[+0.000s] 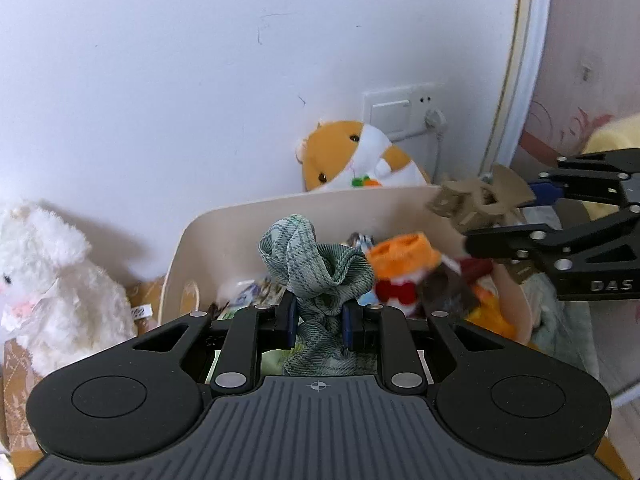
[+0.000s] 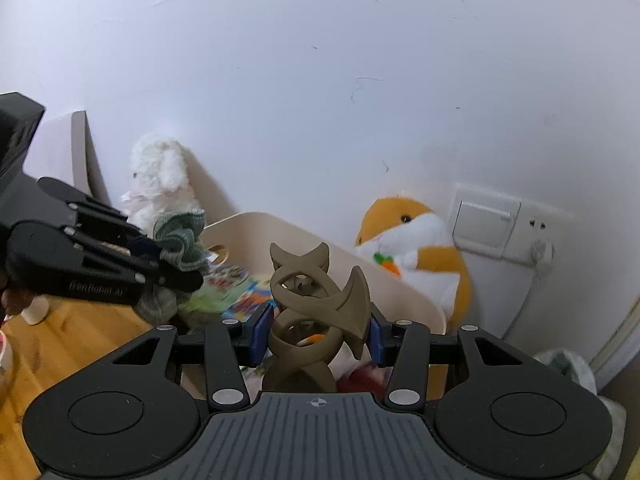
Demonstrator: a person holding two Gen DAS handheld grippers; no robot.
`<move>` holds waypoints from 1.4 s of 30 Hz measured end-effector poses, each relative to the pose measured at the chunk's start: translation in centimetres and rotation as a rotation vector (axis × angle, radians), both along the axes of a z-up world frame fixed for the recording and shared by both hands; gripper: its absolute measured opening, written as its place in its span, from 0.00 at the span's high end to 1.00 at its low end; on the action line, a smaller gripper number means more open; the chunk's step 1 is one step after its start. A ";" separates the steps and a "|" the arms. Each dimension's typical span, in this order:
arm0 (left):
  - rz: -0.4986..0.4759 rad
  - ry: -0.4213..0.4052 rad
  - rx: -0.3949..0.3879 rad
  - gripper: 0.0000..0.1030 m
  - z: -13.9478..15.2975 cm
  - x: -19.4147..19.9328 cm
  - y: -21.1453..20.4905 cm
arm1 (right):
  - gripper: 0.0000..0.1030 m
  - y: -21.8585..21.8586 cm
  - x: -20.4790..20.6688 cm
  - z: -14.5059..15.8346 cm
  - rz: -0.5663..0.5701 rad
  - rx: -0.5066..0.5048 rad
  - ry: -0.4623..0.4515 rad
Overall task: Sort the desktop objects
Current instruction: 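Lift the scrunchie with the left tool over the basket while the right tool carries the antler toy there, then open the left tool to drop the scrunchie while the right tool drops the antler toy in the basket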
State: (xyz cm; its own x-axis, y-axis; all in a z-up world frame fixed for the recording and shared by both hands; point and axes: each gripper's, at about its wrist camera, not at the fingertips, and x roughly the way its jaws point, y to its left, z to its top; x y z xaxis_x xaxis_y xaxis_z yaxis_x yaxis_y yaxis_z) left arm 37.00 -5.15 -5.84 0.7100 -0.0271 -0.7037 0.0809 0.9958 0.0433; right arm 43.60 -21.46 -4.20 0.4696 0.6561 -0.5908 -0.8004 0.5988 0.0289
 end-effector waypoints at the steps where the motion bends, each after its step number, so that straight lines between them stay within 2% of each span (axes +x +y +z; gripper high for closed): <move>1: 0.013 0.003 0.000 0.80 -0.2 0.5 -0.3 | 0.57 0.3 0.5 0.0 0.007 -0.004 -0.007; 7: 0.116 0.037 -0.008 0.80 -1.6 3.3 -0.8 | 0.57 2.4 3.1 -0.9 0.055 -0.034 -0.008; 13: 0.173 0.111 -0.003 0.79 -2.9 5.2 -0.5 | 0.57 3.6 4.4 -2.9 0.086 -0.075 0.071; 16: 0.169 0.131 -0.007 0.73 -3.5 5.5 -0.3 | 0.57 3.9 4.5 -3.5 0.096 -0.088 0.092; 21: 0.137 0.120 -0.006 0.44 -3.6 5.3 -0.5 | 0.42 4.1 4.1 -4.0 0.096 -0.108 0.103; 25: 0.148 0.087 0.042 0.30 -3.0 4.5 -0.7 | 0.29 4.2 3.4 -3.9 0.080 -0.132 0.073; 27: 0.141 0.079 0.044 0.25 -2.6 4.1 -0.5 | 0.16 4.0 3.1 -3.5 0.060 -0.127 0.063; 30: 0.142 0.062 0.052 0.24 -1.8 3.5 -0.3 | 0.03 3.5 2.3 -2.7 0.030 -0.115 0.036; 32: 0.144 0.054 0.050 0.24 -1.1 2.9 -0.2 | 0.00 3.2 1.5 -2.0 0.011 -0.114 0.013; 34: 0.149 0.053 0.043 0.24 -0.6 2.4 -0.1 | 0.00 2.9 0.8 -1.5 -0.010 -0.108 0.013; 38: 0.161 0.048 0.031 0.24 0.6 0.8 -0.1 | 0.00 2.1 -0.6 -0.6 -0.075 -0.097 0.079; 42: 0.166 0.043 0.014 0.24 1.7 -1.1 -0.1 | 0.00 1.0 -2.1 0.3 -0.143 -0.102 0.108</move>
